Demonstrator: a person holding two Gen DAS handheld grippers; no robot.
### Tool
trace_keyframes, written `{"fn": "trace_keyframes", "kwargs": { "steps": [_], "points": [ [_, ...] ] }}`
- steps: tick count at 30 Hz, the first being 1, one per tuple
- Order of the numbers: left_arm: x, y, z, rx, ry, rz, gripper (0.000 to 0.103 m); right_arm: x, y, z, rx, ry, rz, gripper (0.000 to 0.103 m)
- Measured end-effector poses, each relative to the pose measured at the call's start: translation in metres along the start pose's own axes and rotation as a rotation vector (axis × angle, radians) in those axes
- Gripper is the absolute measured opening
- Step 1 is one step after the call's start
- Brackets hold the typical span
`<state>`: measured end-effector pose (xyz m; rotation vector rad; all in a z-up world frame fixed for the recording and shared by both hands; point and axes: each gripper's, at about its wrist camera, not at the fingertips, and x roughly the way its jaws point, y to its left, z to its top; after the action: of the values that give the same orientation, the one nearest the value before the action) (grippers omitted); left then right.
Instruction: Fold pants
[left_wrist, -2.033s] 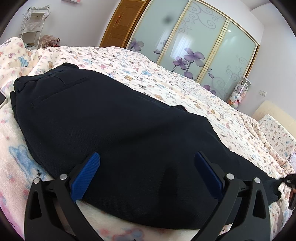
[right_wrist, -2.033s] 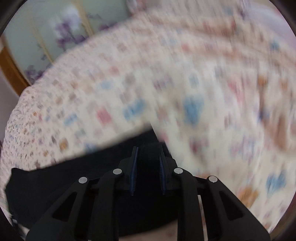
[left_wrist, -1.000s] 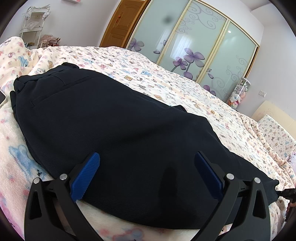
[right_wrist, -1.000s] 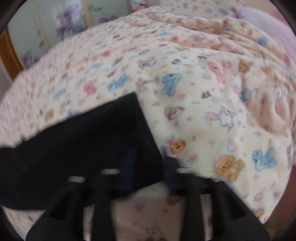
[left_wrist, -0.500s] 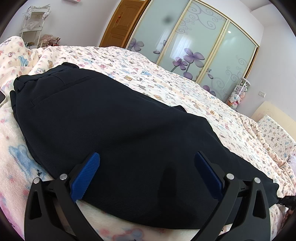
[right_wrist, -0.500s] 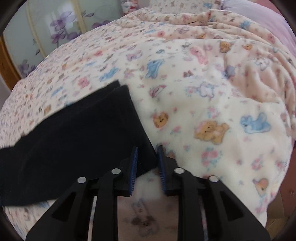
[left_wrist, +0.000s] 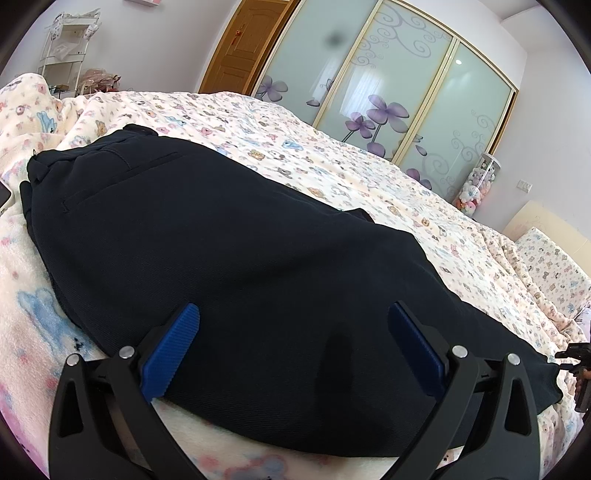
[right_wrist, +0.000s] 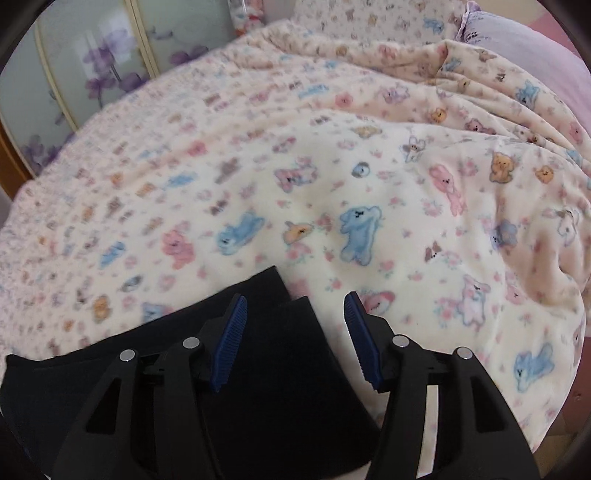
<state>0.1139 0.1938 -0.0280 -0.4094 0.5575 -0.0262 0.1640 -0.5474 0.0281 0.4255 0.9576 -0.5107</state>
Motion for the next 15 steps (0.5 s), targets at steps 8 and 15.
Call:
{"fn": "trace_keyframes", "kwargs": {
  "steps": [8,15],
  "points": [
    [0.000,-0.001,0.000,0.000,0.000,0.000,0.101,-0.007,0.008,-0.007,-0.075,-0.082,0.062,0.016],
    [0.000,-0.001,-0.001,0.002,0.001,0.002,0.101,-0.019,0.021,0.008,-0.060,-0.234,0.107,0.016]
  ]
}}
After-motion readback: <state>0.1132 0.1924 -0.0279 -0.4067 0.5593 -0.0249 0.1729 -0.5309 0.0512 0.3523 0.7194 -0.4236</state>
